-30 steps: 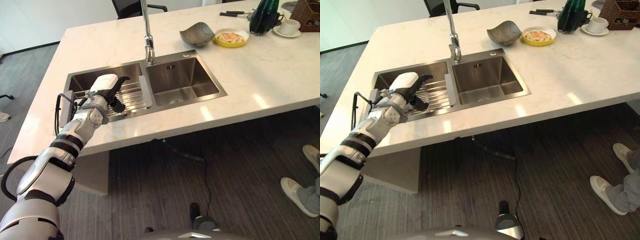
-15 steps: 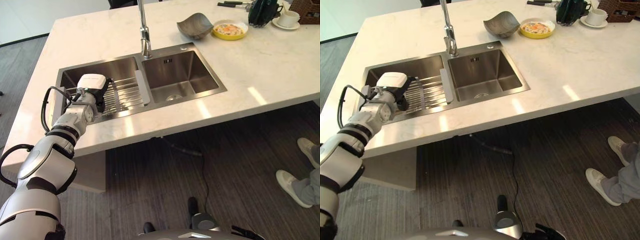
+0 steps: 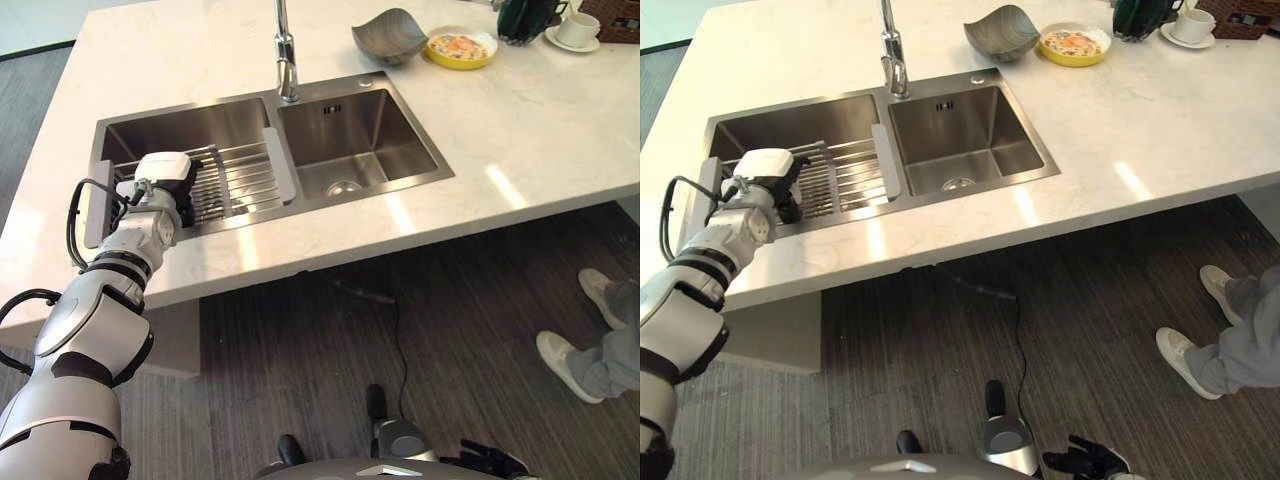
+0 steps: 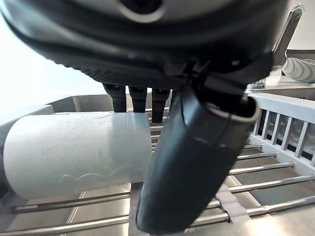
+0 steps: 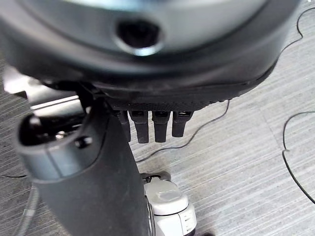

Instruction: Place the dishes in the dishwasher.

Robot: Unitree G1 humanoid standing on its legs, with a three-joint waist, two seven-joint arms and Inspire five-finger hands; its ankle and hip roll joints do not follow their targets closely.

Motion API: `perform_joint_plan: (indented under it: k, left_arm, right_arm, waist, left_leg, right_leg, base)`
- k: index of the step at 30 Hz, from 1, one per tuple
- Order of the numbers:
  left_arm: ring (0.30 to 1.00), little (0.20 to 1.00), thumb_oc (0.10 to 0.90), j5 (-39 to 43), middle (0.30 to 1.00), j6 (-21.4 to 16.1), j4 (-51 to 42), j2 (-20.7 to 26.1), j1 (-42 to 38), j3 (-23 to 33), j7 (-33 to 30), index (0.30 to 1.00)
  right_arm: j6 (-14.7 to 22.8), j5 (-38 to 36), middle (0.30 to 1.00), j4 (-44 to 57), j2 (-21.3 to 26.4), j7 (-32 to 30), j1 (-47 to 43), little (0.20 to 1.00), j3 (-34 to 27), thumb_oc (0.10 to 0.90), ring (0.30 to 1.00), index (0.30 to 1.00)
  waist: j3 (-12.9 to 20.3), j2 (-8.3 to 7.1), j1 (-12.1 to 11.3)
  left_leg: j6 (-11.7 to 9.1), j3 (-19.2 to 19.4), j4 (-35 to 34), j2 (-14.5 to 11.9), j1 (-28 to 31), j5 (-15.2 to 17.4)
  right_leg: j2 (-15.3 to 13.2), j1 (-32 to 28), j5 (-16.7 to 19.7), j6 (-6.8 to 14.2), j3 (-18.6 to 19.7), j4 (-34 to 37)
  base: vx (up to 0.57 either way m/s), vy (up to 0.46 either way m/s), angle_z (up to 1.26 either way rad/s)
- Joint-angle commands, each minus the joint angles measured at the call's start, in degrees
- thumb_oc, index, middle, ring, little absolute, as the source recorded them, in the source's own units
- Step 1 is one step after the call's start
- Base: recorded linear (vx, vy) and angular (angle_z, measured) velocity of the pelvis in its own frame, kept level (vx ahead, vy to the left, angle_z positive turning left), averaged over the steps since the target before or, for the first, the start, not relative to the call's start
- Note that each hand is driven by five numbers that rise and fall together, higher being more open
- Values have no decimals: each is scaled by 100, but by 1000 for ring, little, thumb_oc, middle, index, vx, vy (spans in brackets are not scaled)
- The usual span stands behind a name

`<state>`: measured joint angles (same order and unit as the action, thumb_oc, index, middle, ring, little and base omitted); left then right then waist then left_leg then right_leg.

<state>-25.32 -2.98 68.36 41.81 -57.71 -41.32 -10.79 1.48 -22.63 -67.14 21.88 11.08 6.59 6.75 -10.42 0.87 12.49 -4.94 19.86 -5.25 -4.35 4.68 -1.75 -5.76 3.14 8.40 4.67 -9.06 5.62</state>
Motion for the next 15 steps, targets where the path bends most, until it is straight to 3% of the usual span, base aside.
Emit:
perform_joint_plan:
  k: [1, 15]
  left_arm:
    - [900, 900, 800, 230, 900, 119, 473, 478, -1536, 324, -394, 900]
    - [900, 900, 800, 1319, 900, 33, 666, 549, -1535, 821, -287, 900]
  right_arm:
    - [81, -74, 900, 5, 134, -26, -91, 900, 273, 800, 900, 900]
    - [-27, 16, 900, -49, 130, -23, -227, 900, 322, 800, 900, 900]
  waist:
    - [166, -174, -107]
    - [200, -301, -162]
  left_leg:
    - [140, -31, 25, 438, 280, 528]
    - [144, 68, 25, 452, 230, 530]
  right_leg:
    - [-245, 344, -289, 916, -29, -270]
    - [-280, 393, -127, 974, -160, -196]
  base:
    - [0, 0, 0]
    - [3, 26, -2]
